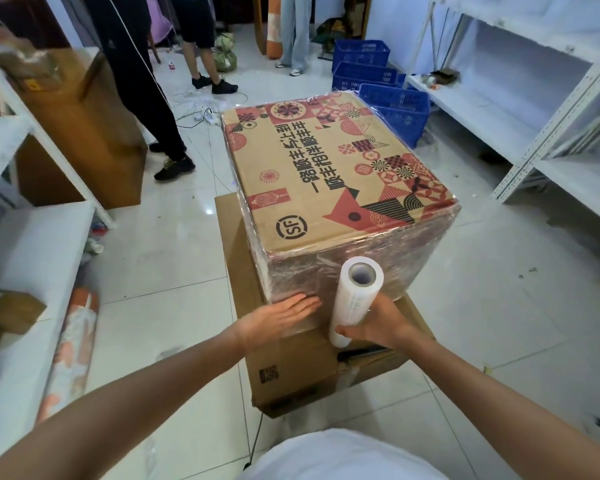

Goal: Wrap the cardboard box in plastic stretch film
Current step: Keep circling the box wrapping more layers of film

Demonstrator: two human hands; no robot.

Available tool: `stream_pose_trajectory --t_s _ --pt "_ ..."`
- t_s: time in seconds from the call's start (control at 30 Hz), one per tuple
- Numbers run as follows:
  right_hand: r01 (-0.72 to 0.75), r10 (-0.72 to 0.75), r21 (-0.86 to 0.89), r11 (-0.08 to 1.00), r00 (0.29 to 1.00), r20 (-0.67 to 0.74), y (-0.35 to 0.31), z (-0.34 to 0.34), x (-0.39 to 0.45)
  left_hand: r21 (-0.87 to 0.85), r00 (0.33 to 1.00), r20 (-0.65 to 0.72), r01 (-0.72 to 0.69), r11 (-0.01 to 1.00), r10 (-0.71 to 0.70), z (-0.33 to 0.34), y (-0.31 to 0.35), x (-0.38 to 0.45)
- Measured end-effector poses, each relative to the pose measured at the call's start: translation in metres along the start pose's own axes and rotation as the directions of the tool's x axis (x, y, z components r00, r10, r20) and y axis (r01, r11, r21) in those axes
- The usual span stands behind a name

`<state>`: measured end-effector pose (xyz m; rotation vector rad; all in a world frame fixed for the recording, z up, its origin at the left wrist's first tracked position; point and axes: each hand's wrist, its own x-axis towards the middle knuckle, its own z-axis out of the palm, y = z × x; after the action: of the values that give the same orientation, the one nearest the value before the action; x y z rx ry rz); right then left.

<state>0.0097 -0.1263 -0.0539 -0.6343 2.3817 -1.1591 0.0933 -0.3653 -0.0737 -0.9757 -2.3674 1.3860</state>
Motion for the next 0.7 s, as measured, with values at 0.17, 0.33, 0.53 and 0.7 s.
stream_pose_trajectory --t_s 0.17,0.33,0.53,0.7 --pt "0.008 -0.002 0.101 0.995 0.998 -0.059 0.001 0.008 0.004 0.079 1.000 -0.013 0.030 0.996 -0.029 0.003 -0.005 -0.004" --pt "-0.011 0.008 0.124 0.992 1.000 0.022 -0.001 0.002 0.005 0.057 0.999 0.014 0.031 0.998 -0.031 -0.001 -0.010 -0.009" --pt "-0.056 0.055 0.135 0.989 0.998 0.008 -0.002 -0.009 0.005 0.100 0.998 0.055 0.012 0.995 -0.018 0.003 -0.010 -0.009" --pt "-0.096 0.079 -0.056 0.994 0.967 -0.243 -0.001 -0.004 -0.001 0.043 0.996 0.090 0.010 0.999 -0.014 0.004 -0.008 -0.011"
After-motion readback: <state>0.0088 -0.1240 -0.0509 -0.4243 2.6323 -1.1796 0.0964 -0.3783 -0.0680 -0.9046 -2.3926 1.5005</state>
